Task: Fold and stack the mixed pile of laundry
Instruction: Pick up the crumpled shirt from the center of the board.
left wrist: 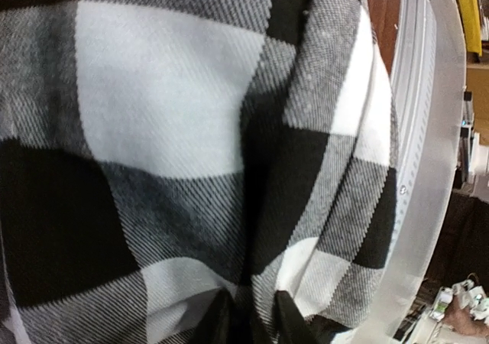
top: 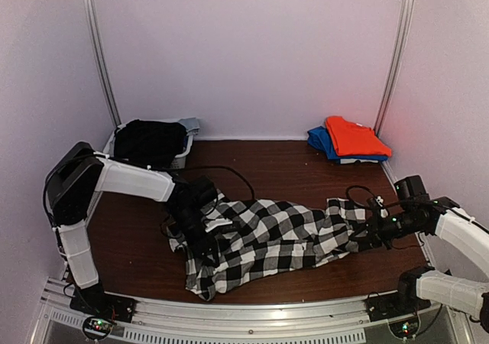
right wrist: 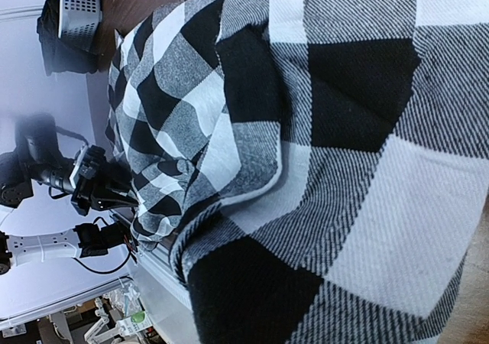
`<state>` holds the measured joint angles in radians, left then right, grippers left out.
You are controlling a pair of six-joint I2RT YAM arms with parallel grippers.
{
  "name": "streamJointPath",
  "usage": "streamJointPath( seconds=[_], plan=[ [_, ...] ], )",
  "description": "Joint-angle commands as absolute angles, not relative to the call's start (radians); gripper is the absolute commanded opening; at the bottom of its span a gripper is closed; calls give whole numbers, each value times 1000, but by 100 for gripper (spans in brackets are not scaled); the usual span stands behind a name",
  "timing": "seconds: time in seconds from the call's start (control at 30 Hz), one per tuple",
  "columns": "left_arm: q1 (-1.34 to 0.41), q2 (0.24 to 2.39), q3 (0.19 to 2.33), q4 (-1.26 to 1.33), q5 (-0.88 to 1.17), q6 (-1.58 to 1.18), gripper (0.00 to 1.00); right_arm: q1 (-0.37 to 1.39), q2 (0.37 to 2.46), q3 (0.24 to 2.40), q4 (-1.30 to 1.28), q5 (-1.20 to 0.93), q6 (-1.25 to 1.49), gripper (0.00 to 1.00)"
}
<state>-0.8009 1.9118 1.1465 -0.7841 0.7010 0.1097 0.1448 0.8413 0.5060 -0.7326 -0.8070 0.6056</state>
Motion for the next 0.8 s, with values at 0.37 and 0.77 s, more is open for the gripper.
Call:
streamJointPath(
  seconds=[0.37, 0.77],
  plan=[
    [-678, 1549, 1479, -910, 98, -163, 0, 124, 964, 981, -792, -744, 487, 0],
    [-678, 1500, 2098, -1025, -420, -114, 0, 69, 1280, 1855, -990, -610, 304, 0]
  ],
)
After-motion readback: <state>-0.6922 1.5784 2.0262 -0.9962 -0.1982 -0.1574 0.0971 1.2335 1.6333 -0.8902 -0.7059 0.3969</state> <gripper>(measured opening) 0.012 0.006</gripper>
